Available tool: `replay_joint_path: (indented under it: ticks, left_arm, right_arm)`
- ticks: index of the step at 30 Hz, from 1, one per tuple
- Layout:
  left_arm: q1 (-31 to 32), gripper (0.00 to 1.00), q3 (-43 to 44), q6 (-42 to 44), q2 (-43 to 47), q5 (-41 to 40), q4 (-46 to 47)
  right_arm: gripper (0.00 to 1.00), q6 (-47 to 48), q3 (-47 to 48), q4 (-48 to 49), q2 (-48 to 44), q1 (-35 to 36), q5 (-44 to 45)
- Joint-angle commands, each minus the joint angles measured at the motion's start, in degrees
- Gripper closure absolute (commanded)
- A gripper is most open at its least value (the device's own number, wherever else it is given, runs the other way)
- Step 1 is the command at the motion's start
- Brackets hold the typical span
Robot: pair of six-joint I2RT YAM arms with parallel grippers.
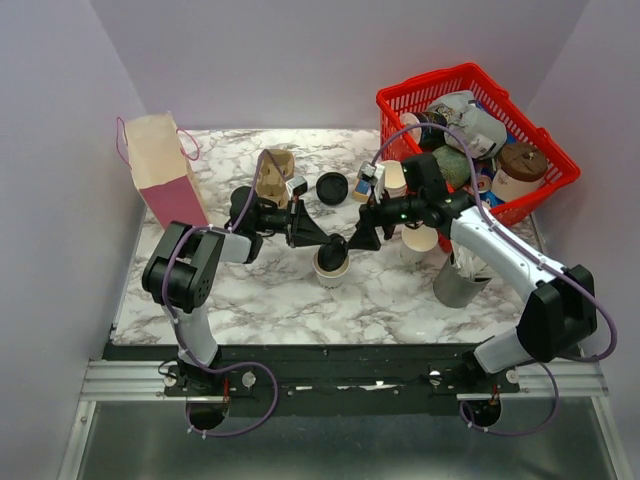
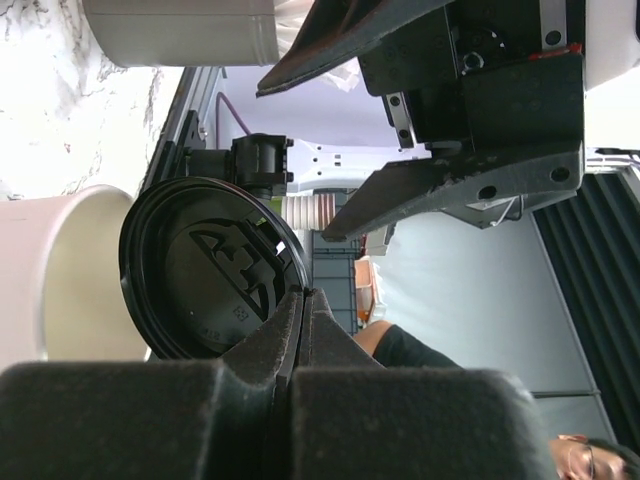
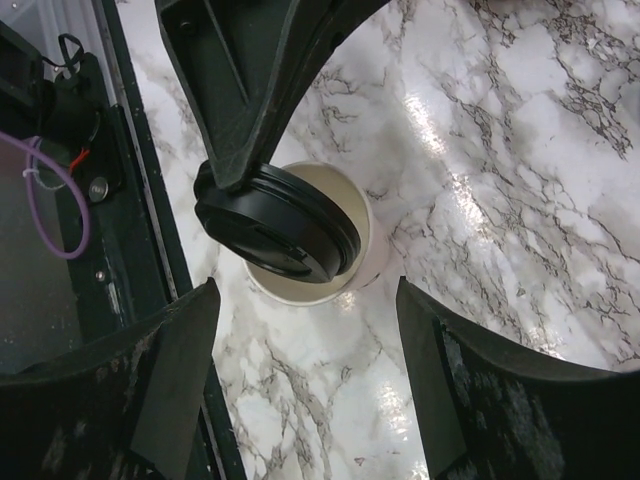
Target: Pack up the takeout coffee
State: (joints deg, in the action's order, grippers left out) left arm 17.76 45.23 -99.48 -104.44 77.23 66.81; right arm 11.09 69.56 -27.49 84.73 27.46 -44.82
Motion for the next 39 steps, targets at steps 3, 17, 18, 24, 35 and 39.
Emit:
replay_joint_path:
  ticks: [3,17,18,24,35,39]
  left_arm:
    - [0.1,0.94,1.3,-2.4,-3.1,1.3,28.9]
    - [-1.5,0.68,2.5,-2.4,-3.5,1.8,29.3]
    - [-1.5,0.67,2.4,-2.3,-3.5,1.8,29.3]
    - [-2.0,0.66,2.5,-1.1,-3.2,1.8,28.5]
    - [-1.9,0.61,2.8,0.9,-1.0,1.4,29.1]
    - [-1.3,0.60,3.2,3.4,0.2,0.9,26.1]
  right_arm:
    - [0.20,-2.7,-0.8,4.7,2.8,2.2,1.6]
    - [0.19,-3.5,0.8,5.0,6.1,3.3,4.0]
    - [0.19,-3.7,0.8,5.1,6.1,3.4,4.0]
    - [0.19,-3.7,1.4,5.4,6.6,3.8,4.5]
    - [0.19,-3.8,1.7,5.0,6.1,3.9,5.5]
    - [0.19,-3.9,2.0,4.8,6.1,3.9,5.4]
